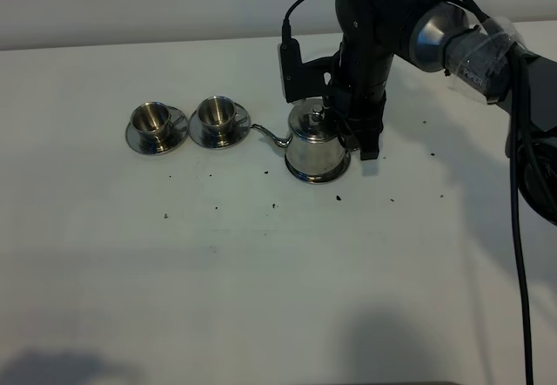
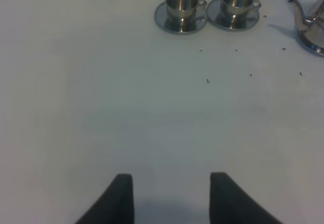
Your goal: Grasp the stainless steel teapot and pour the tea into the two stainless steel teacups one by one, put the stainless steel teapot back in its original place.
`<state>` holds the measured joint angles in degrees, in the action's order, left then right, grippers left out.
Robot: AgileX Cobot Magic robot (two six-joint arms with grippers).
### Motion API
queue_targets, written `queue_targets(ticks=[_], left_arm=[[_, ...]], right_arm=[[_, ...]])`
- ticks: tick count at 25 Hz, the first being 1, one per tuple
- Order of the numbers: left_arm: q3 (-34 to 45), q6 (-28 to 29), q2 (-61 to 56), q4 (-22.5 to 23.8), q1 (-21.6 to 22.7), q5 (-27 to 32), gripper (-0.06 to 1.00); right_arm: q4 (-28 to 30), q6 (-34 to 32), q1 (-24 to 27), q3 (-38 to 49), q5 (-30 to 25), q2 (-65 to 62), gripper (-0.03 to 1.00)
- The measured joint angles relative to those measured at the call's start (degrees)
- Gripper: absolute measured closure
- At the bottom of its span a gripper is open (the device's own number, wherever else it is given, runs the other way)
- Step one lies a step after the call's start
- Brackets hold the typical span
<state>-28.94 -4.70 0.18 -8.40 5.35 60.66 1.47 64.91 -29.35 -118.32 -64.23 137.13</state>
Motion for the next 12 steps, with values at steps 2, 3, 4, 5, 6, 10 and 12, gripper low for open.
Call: queue_targets(ticks=[2,3,4,5,6,10,12], left_arm=[[0.0,0.0,0.0,0.0,0.0,0.0,0.56],[0.0,0.0,0.0,0.0,0.0,0.0,0.56],[0.0,0.0,0.0,0.0,0.0,0.0,0.56],[0.0,0.1,0.0,0.0,0.0,0.0,0.56],[0.0,0.1,0.0,0.0,0.0,0.0,0.56],[0.0,0.1,0.0,0.0,0.0,0.0,0.56],[0.0,0.1,0.0,0.0,0.0,0.0,0.56]], right_arm=[[0.3,-0.1,0.0,0.0,0.0,0.0,0.61],[0.5,-0.2,0.0,0.0,0.0,0.0,0.63],[0.6,-0.2,0.0,0.0,0.0,0.0,0.66],[0.7,-0.4,0.0,0.0,0.0,0.0,0.68],[0.8,-0.4,0.0,0.0,0.0,0.0,0.72],[1.0,-0.5,0.0,0.0,0.0,0.0,0.79],[1.2,-0.5,0.0,0.0,0.0,0.0,0.79]])
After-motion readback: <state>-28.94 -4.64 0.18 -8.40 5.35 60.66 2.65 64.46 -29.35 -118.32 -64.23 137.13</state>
